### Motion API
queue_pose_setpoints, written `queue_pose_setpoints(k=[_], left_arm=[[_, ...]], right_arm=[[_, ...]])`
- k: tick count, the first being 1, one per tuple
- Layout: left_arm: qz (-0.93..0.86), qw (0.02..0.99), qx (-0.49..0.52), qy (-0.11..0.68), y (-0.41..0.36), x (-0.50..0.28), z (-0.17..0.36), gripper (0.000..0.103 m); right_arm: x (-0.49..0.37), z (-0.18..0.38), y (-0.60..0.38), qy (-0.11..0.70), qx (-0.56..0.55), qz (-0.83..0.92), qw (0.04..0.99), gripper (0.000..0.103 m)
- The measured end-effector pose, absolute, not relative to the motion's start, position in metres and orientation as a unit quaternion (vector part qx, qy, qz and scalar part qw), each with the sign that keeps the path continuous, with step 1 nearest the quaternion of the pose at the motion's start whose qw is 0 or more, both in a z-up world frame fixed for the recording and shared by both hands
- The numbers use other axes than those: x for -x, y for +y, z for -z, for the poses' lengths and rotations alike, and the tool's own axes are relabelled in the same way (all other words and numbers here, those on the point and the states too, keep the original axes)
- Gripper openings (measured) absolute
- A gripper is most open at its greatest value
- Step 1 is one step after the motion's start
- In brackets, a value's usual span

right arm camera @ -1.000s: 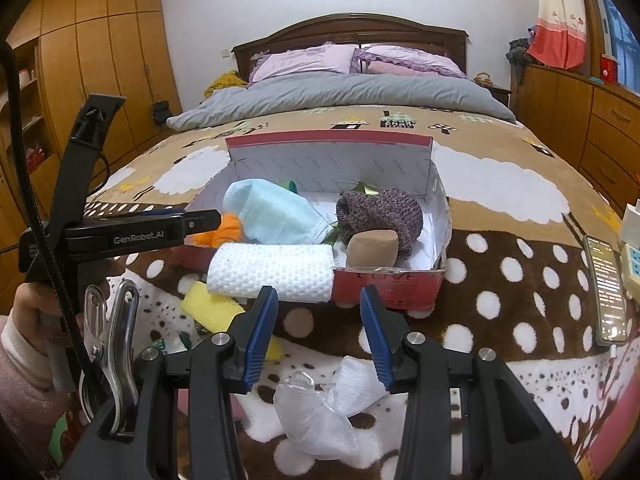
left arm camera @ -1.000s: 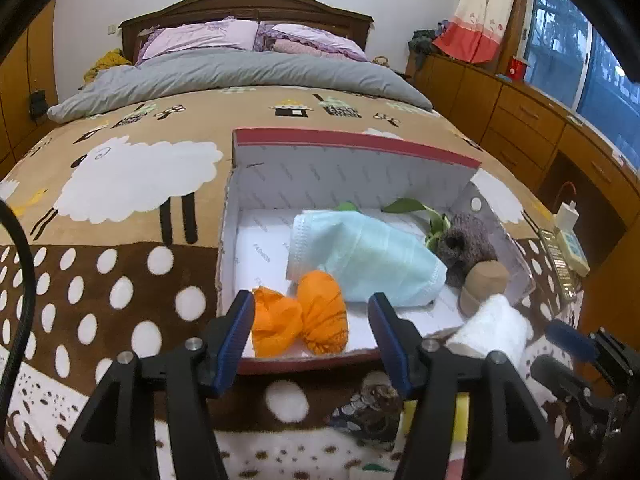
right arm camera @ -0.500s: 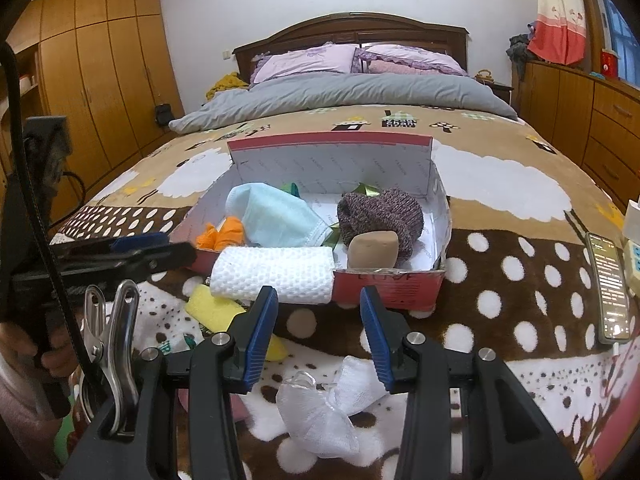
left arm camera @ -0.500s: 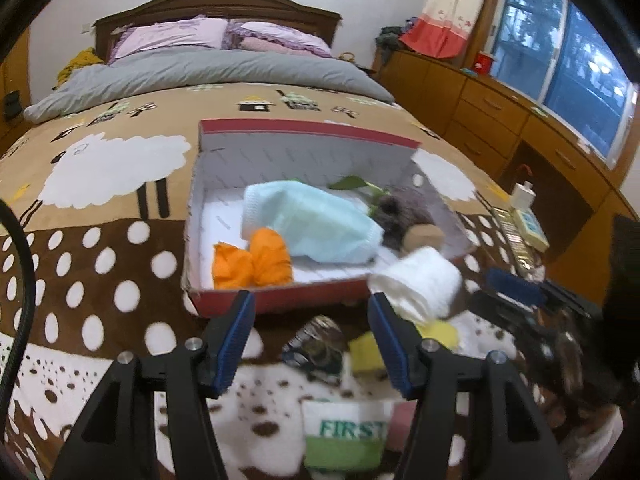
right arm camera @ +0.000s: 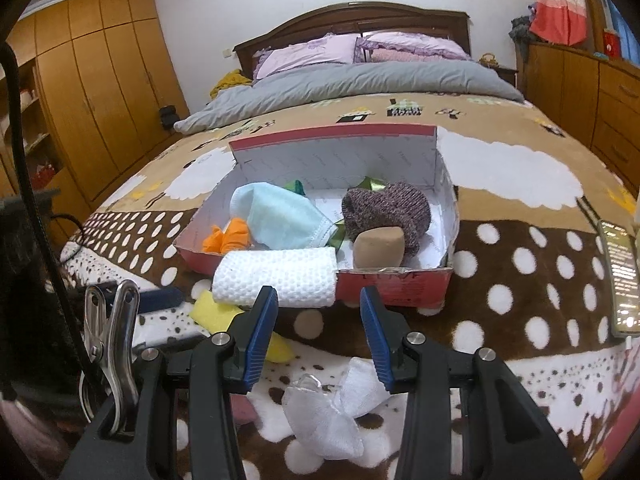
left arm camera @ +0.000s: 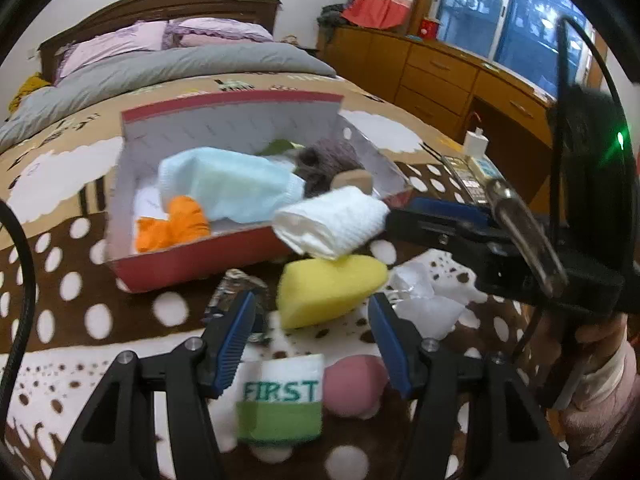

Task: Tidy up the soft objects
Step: 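Grasp the yellow sponge with the left tool while the right tool grasps the white towel, then carry the yellow sponge to the box with the left tool while the right tool lowers the towel in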

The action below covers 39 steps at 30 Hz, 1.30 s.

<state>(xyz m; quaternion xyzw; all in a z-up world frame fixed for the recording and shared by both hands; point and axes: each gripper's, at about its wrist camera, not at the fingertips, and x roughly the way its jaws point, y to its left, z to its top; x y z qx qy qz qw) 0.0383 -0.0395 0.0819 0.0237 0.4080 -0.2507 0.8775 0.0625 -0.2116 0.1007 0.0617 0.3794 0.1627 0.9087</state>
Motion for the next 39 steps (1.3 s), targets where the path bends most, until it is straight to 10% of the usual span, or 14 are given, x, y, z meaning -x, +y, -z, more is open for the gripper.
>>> queue_pose_setpoints(k=[20,27,39], left_arm=[[0.249,0.879,-0.019,0.407,-0.046,-0.059,-0.061,0.049],[0.246,0.881,-0.012,0.405,-0.041,-0.059,-0.062,0.045],[0.227,0.888,0.031,0.399,-0.017,-0.055,-0.077,0.027]], right_arm=[[-0.095,-0.077,-0.201,0.427,-0.096,-0.188,0.879,0.044],[-0.095,-0.075,-0.205,0.420,-0.111,-0.192,0.880,0.010],[-0.078,-0.096,-0.230,0.375,-0.117,-0.160,0.906,0.007]])
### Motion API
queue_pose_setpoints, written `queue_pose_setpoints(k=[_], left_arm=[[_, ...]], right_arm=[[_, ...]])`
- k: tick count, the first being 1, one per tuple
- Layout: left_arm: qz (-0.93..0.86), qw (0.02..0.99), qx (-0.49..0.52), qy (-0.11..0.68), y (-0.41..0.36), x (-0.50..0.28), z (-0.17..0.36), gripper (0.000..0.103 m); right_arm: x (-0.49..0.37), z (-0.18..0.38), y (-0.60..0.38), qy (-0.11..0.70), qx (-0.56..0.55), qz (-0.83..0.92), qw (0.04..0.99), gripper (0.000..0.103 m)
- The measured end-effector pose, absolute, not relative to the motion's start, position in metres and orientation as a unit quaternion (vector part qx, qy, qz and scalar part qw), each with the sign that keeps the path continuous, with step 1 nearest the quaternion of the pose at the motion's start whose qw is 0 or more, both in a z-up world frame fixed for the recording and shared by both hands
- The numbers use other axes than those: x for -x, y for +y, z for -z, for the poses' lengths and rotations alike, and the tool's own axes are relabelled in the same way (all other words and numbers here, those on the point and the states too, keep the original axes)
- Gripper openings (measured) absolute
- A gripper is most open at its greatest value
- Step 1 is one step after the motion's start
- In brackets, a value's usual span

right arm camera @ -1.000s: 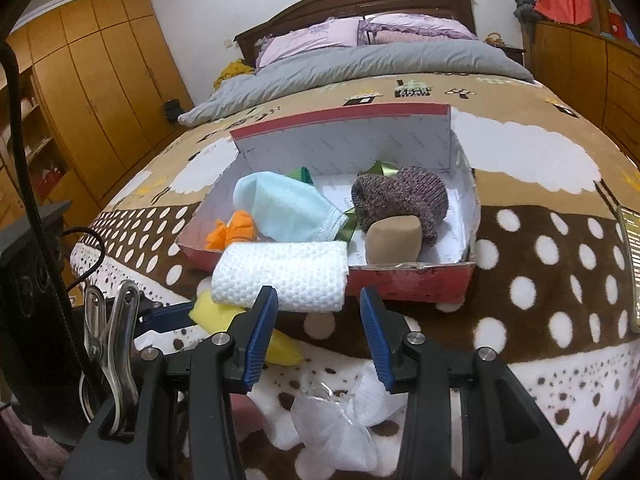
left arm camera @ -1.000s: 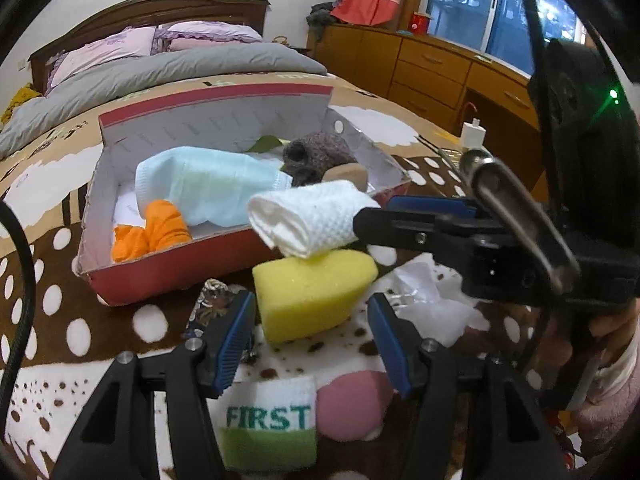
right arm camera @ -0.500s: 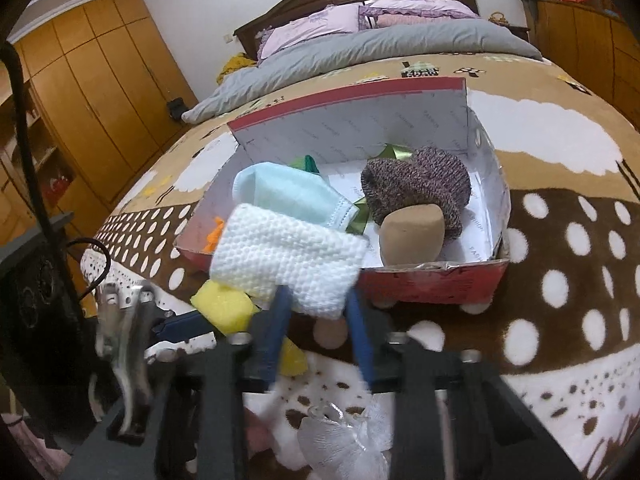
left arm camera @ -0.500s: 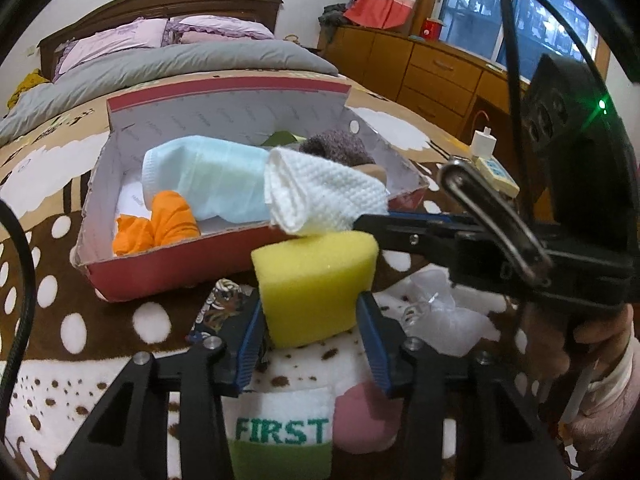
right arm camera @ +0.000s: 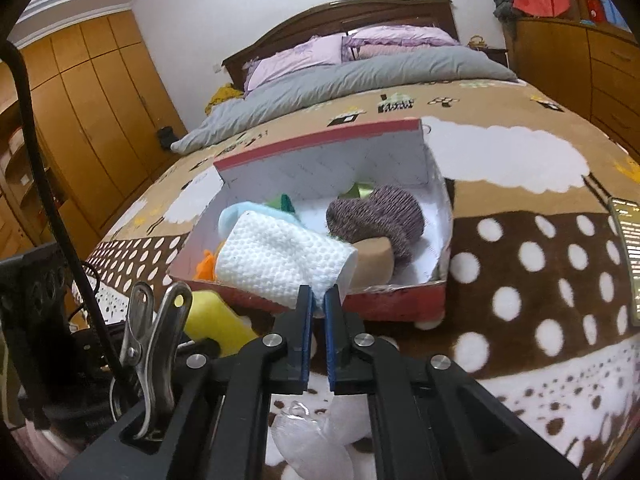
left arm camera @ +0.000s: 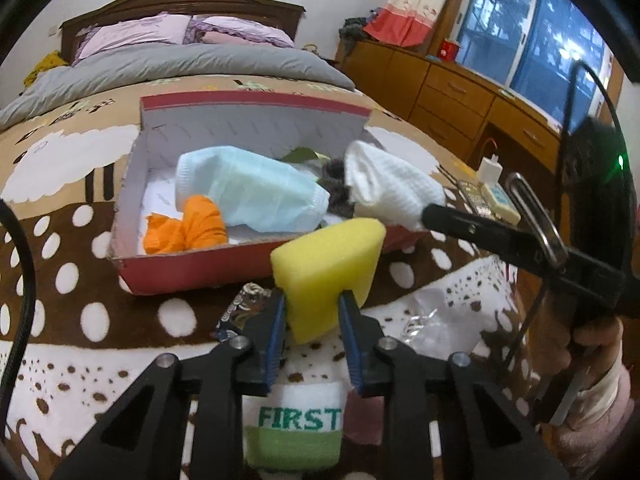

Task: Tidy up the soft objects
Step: 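Carry the yellow sponge to the box with the left tool while the right tool lowers the towel in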

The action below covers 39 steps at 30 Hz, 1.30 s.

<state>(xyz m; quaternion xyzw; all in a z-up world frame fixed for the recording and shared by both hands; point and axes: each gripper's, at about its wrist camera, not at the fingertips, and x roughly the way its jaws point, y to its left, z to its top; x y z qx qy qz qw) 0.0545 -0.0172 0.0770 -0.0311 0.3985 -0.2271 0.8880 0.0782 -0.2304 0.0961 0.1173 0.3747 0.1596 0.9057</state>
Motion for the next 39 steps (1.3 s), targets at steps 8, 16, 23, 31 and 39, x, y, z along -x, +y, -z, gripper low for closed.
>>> queue_pose_setpoints(k=[8,16,23,31,39], left_arm=[[0.225,0.895,0.038,0.384,-0.014,-0.052,-0.089,0.025],[0.209,0.912,0.046,0.349,-0.002,-0.057,-0.119,0.025],[0.189,0.922,0.044,0.336,0.002,-0.076,-0.134,0.025],[0.174,0.920,0.043,0.348,-0.003,-0.102,-0.132,0.025],[0.133,0.930,0.025,0.342,-0.009,-0.131,-0.124,0.026]], right_arm=[[-0.073,-0.101,-0.232,0.363,-0.116,-0.158,0.911,0.007],[-0.073,-0.112,-0.235,0.348,-0.112,-0.159,0.917,0.007],[-0.079,-0.116,-0.234,0.346,-0.111,-0.158,0.918,0.007],[-0.095,-0.122,-0.229,0.340,-0.105,-0.157,0.921,0.007],[-0.120,-0.122,-0.220,0.337,-0.095,-0.147,0.925,0.007]])
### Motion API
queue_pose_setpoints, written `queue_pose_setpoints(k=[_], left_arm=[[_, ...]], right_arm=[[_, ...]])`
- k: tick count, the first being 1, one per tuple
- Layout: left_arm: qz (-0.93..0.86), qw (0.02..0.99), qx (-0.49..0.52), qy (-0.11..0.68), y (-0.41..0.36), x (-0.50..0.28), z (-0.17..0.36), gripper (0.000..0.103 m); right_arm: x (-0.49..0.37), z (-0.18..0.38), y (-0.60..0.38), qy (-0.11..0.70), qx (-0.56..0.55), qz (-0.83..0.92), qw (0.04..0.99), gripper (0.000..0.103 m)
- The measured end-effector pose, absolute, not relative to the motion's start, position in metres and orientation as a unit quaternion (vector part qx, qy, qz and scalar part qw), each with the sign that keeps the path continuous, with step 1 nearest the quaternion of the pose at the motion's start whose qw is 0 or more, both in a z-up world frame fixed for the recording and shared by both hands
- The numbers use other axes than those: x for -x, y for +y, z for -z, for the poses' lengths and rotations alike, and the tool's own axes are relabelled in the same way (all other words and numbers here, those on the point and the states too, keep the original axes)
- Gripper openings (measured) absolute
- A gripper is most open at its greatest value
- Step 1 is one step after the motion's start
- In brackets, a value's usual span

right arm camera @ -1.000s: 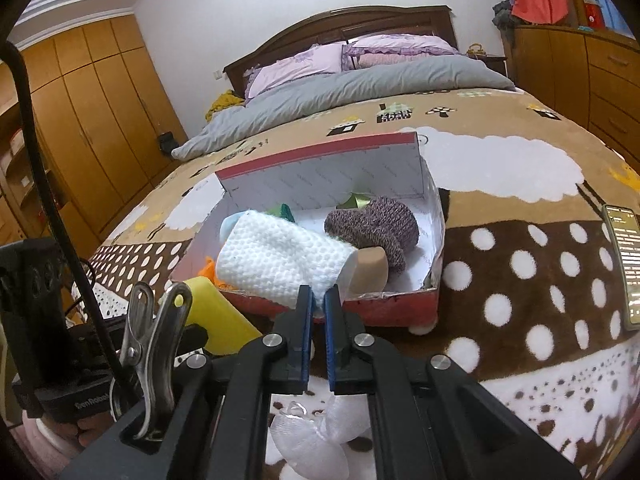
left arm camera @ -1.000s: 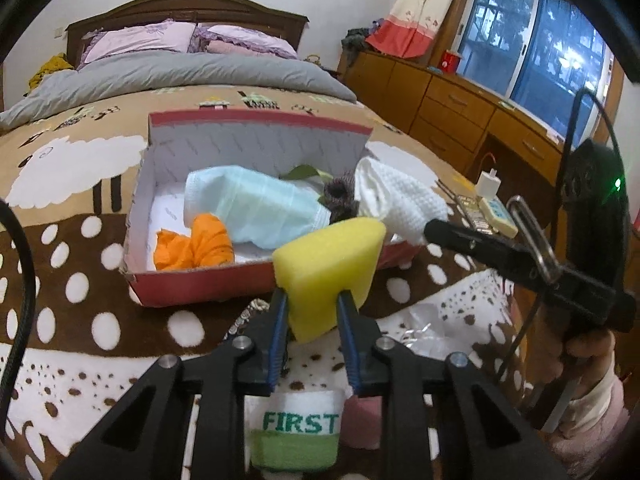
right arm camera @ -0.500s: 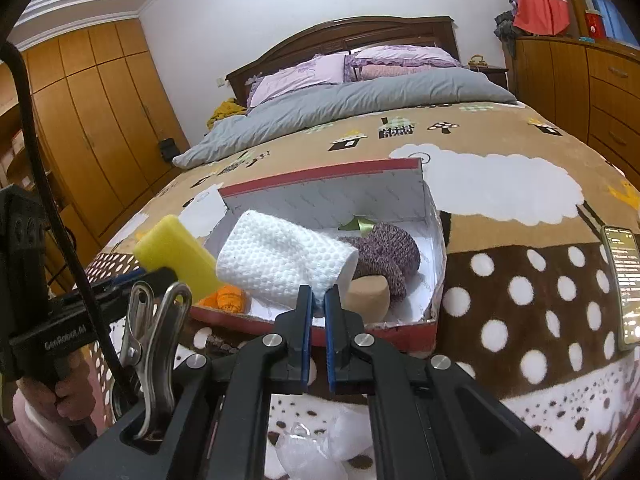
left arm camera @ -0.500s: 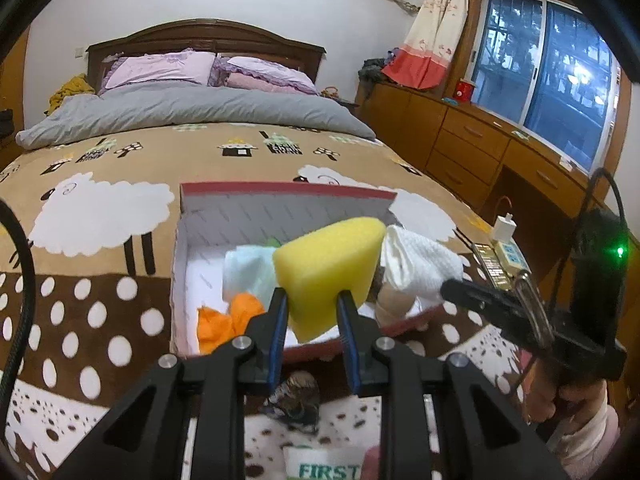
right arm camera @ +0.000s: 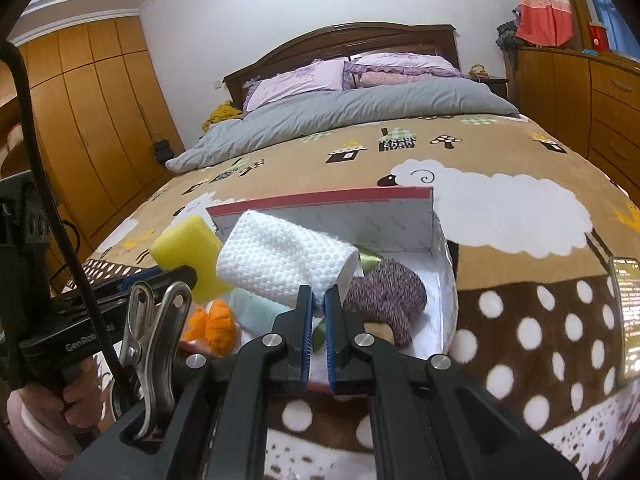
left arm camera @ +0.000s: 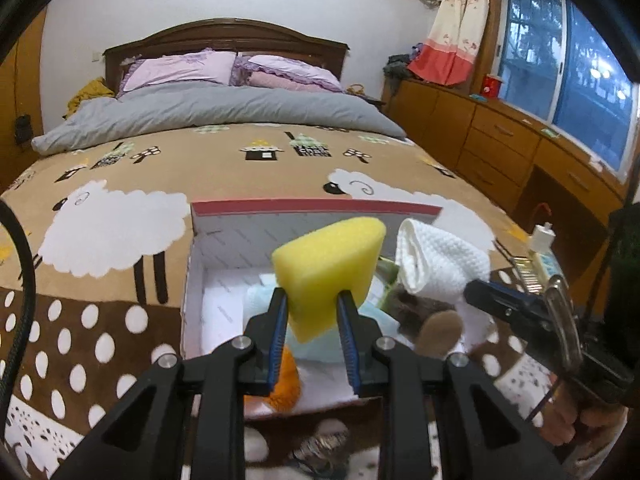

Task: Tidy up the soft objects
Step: 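Carry the yellow sponge to the box with the left tool while the right tool lowers the towel in, then open the left tool to drop the yellow sponge into the box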

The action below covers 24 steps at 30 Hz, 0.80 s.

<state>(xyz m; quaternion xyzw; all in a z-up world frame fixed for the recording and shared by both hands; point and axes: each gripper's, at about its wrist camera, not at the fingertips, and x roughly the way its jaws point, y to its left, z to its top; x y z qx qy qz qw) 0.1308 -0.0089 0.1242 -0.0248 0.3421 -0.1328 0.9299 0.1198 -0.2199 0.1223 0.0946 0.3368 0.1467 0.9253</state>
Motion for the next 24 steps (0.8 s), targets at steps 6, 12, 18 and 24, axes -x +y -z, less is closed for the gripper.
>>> queue_pose_setpoints(k=[6,12,18,24], left_arm=[[0.115,0.927,0.027,0.355,-0.011,-0.156,-0.111,0.026],[0.103,0.926,0.022,0.362,-0.010,-0.172,-0.098,0.026],[0.102,0.927,0.019,0.361,-0.011,-0.179,-0.094,0.027],[0.103,0.925,0.015,0.365,-0.014,-0.180,-0.092,0.036]], right_arm=[[-0.141,-0.112,-0.214,0.348,-0.110,-0.135,0.921,0.007],[-0.159,-0.099,-0.212,0.363,-0.118,-0.122,0.916,0.007],[-0.172,-0.088,-0.211,0.374,-0.107,-0.110,0.915,0.007],[-0.177,-0.080,-0.204,0.383,-0.098,-0.112,0.912,0.008]])
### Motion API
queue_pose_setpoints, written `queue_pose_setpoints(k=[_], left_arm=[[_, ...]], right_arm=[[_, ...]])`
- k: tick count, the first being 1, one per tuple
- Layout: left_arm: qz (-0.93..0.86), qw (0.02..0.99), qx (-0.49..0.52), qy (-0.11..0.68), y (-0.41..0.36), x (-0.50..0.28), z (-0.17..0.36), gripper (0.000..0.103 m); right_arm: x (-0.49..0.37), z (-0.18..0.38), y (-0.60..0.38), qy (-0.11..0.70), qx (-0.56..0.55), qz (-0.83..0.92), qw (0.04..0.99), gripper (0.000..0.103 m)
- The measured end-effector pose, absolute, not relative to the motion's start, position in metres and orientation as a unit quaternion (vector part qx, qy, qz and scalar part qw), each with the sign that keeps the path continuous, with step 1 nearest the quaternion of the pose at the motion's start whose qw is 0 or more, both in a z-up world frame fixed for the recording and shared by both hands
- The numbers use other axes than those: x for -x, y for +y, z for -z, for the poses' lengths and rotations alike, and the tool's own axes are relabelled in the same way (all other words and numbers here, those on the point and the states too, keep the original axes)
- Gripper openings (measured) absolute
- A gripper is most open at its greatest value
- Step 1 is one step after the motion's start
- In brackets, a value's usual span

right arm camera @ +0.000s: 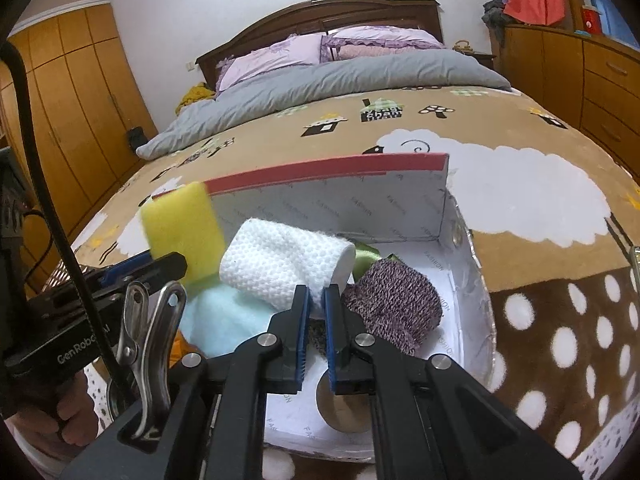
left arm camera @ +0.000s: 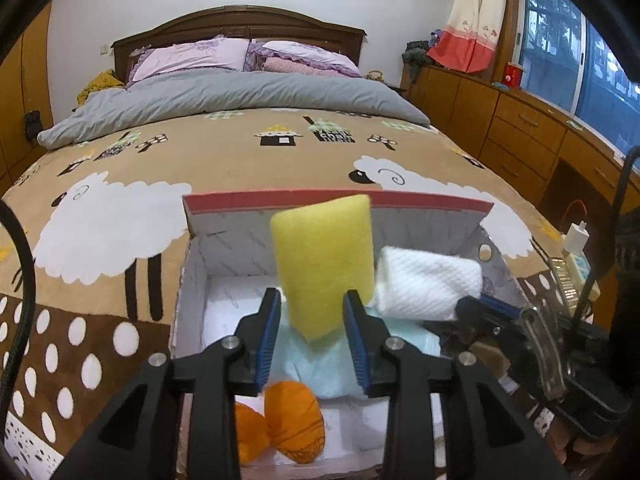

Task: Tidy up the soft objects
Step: 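Open the left tool to drop the yellow sponge into the box, then move the left tool to the dark patterned pouch while the right tool approaches the white mesh bath puff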

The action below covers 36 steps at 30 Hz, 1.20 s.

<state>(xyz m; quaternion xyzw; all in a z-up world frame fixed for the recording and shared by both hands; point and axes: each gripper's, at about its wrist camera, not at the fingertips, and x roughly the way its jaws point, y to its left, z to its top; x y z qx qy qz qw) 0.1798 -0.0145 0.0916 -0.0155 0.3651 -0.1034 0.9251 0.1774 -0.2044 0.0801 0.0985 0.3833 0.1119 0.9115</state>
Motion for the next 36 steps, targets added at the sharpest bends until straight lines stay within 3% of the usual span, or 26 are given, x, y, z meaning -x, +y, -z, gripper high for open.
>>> queue_pose_setpoints(k=[12,36], left_arm=[[0.103,0.926,0.012,0.363,-0.013,-0.168,-0.096,0.049],[0.126,0.921,0.038,0.366,0.000,-0.093,-0.122,0.051]], right_arm=[[-0.170,-0.087,-0.201,0.363,-0.085,-0.116,0.921,0.030],[-0.101,-0.126,-0.204,0.347,-0.068,-0.141,0.925,0.031]])
